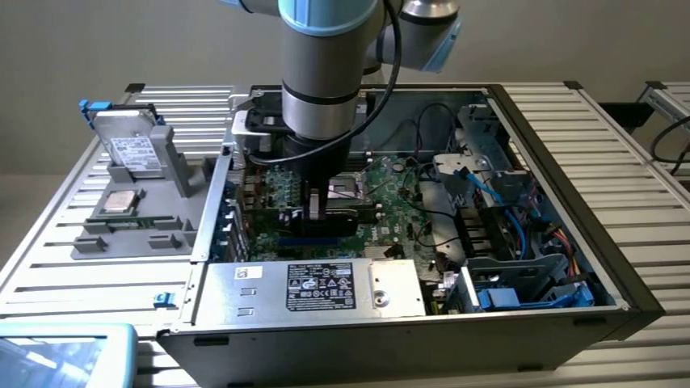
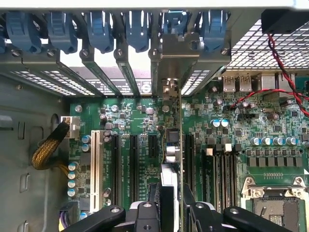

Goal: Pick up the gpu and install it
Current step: 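Insert the gpu into the slot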

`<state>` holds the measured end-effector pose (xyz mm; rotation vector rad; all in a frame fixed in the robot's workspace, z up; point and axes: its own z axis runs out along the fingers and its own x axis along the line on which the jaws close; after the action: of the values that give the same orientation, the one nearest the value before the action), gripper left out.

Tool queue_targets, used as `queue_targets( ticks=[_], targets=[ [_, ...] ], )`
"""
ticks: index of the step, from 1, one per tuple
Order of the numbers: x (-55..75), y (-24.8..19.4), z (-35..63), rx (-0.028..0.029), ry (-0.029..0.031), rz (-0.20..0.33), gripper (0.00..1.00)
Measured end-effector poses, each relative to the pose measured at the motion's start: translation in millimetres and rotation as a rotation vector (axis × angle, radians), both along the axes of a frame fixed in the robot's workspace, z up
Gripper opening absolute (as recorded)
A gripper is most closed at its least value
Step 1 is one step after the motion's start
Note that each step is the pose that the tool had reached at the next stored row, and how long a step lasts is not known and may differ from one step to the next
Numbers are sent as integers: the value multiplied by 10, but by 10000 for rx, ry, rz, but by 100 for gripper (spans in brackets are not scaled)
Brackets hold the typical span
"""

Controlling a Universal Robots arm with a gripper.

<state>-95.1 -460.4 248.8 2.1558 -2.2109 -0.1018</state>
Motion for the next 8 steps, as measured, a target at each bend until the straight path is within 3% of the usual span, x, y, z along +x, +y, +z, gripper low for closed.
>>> queue_targets(
  ticks=[8],
  targets=[
    [0,3,-3,-41,-1,1,29]
  ],
)
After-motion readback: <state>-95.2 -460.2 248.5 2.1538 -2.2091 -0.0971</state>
